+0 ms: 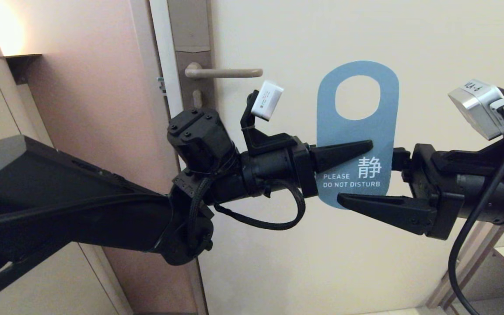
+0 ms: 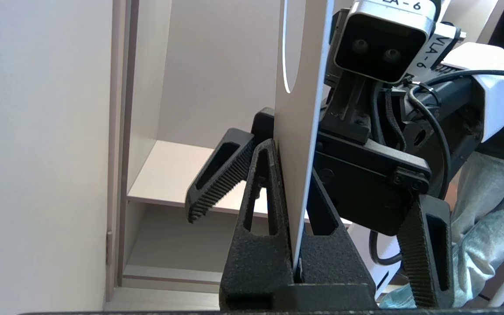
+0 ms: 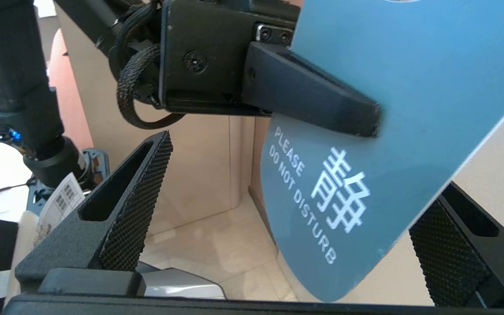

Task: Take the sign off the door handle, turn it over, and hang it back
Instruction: Hand it to the other hand

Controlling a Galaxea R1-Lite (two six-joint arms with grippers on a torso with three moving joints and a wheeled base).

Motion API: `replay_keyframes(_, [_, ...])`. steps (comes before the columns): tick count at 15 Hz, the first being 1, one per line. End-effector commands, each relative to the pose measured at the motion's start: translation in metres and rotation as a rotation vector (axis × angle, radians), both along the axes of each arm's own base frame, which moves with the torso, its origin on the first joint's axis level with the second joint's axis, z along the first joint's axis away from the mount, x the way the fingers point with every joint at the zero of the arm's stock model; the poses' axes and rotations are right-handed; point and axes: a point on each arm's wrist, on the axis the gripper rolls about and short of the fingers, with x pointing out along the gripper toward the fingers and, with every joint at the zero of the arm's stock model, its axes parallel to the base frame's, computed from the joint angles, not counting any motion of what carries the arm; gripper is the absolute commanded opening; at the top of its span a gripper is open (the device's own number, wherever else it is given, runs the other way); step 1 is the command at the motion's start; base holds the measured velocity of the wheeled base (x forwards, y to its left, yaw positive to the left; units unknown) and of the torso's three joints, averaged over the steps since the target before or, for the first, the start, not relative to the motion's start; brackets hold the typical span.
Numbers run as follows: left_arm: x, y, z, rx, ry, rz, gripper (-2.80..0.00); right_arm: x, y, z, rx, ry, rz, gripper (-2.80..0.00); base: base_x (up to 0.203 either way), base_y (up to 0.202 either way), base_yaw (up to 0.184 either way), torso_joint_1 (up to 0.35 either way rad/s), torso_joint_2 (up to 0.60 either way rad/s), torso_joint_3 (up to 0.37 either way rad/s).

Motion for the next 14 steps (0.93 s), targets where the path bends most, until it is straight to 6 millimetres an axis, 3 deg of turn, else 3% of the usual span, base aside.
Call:
replay_keyframes(1, [-0.0017,0.0017,0.0009,-0.007,-0.005,-0.004,-2.8,-0.0006,0.0011,0.0002,0.004,-0.007,0.01,-2.8,0.0,0.0,0.0,0.0,0.0,0.0])
replay_keyframes(14, [-0.0046,0.0038,-0.0002,-0.011,-0.007,-0.003,-2.8,-0.002,0.0039,-0.0006,0.008,-0.016,0.022,-2.8,0.0,0.0,0.0,0.0,0.0,0.0])
